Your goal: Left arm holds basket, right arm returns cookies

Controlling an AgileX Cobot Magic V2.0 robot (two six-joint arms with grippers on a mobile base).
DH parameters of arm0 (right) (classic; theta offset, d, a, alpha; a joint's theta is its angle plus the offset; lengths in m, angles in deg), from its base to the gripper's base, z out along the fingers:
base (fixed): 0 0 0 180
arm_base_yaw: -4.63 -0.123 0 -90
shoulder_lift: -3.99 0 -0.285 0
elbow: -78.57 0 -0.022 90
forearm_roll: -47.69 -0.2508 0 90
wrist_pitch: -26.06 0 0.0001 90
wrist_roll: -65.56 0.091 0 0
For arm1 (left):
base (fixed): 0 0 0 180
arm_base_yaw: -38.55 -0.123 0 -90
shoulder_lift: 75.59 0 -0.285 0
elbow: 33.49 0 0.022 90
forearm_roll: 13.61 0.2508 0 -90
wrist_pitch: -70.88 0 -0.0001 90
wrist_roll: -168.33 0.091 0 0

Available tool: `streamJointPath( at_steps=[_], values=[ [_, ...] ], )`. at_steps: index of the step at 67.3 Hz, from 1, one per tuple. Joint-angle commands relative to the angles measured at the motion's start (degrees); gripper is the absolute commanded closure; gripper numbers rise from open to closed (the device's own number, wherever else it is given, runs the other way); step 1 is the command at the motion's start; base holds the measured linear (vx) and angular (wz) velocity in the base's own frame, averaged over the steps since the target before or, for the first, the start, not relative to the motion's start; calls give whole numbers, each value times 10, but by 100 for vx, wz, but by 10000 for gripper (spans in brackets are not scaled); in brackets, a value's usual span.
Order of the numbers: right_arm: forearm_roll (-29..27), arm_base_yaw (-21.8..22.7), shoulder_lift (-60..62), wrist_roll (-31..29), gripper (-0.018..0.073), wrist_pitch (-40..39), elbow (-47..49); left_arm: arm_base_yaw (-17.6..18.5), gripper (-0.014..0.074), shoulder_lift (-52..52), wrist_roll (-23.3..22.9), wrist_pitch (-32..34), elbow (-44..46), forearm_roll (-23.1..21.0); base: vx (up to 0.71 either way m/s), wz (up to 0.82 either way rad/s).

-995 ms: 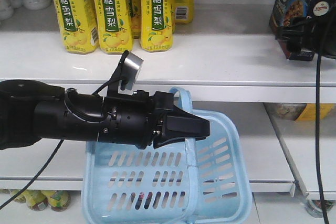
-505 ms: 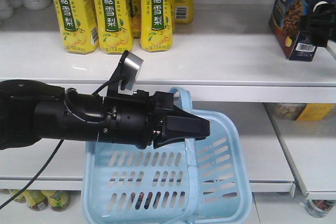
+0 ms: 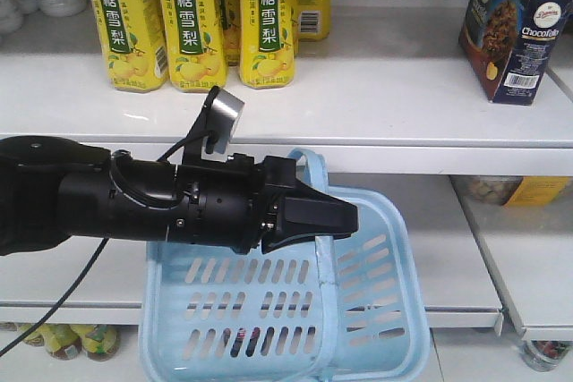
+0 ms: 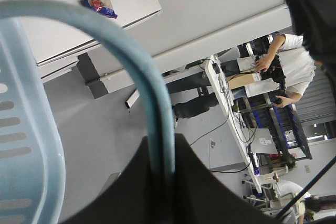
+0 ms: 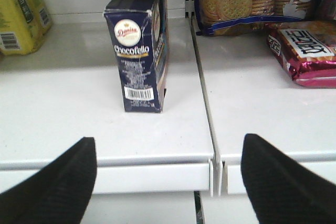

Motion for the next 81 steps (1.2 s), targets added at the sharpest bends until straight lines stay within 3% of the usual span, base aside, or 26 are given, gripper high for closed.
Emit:
streamJointPath(
  at_steps=[1, 16, 31, 43, 62, 71, 81],
  values=[
    [15, 2, 58, -7, 8, -76, -60, -9, 603, 27, 20, 19, 26, -85, 0, 0],
    [12, 2, 215, -7, 22, -102, -243, -9, 603, 27, 20, 19, 26, -85, 0, 0],
    [12, 2, 275, -7, 59, -137, -380, -9, 603, 27, 20, 19, 26, -85, 0, 0],
    [22, 2, 277, -7, 71, -210, -402, -9, 603, 27, 20, 19, 26, -85, 0, 0],
    [22, 2, 277, -7, 90, -220, -402, -9, 603, 27, 20, 19, 26, -85, 0, 0],
    [26, 2, 277, -7, 227, -237, -402, -9, 603, 27, 20, 19, 26, -85, 0, 0],
    [26, 2, 277, -7, 505, -237, -402, -9, 603, 27, 20, 19, 26, -85, 0, 0]
  ],
)
